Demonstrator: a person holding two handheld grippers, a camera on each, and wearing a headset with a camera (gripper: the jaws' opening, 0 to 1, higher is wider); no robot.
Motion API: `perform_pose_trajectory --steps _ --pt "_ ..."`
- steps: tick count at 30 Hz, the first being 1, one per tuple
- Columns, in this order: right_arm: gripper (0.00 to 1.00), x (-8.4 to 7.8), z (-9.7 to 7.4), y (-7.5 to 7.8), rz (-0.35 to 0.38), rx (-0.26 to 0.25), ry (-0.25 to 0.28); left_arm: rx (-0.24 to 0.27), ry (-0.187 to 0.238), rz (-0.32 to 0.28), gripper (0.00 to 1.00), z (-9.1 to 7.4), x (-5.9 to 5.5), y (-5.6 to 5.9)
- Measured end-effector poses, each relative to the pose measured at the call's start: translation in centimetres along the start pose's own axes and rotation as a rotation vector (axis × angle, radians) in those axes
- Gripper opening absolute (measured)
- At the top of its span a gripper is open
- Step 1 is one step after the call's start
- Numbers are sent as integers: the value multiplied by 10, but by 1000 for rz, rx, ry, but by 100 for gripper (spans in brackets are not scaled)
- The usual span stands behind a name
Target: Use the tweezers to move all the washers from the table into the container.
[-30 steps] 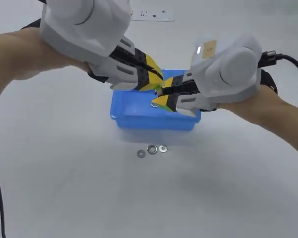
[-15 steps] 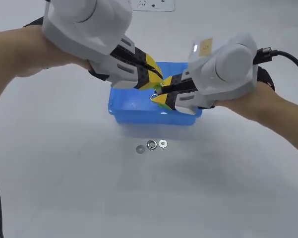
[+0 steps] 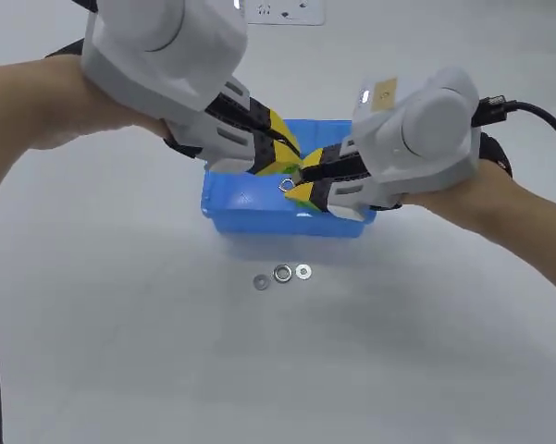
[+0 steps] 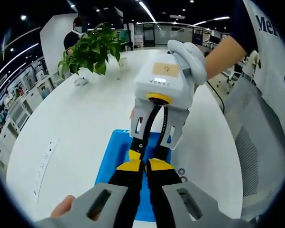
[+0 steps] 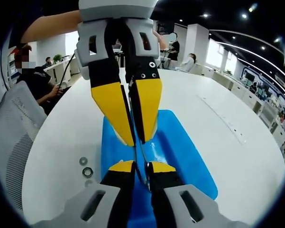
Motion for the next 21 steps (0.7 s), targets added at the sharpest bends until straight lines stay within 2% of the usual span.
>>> perform_pose_trajectory --steps 11,15,19,20,21 --pt "12 5 -9 -1 -13 -6 25 8 24 31 7 -1 13 2" --pt "11 11 -15 -4 -15 -11 44 13 38 40 7 -9 20 6" --pt "10 18 -21 -10 -26 -21 58 35 69 67 7 -16 25 11" --pt "10 20 -25 -12 -26 -23 67 53 96 94 7 -19 28 13" --pt "10 22 -27 -13 -24 -25 74 50 107 93 7 -21 30 16"
Point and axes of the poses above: the centre of the closed fingertips' face, and the gripper's own axes: z roughly forward along the fingers, y roughly to its right, x roughly out of its top, the point moved 8 cm from there along -z, roughly backward along the fingers, and after that the axes turned 6 degrees about x, right-handed, at the moved point
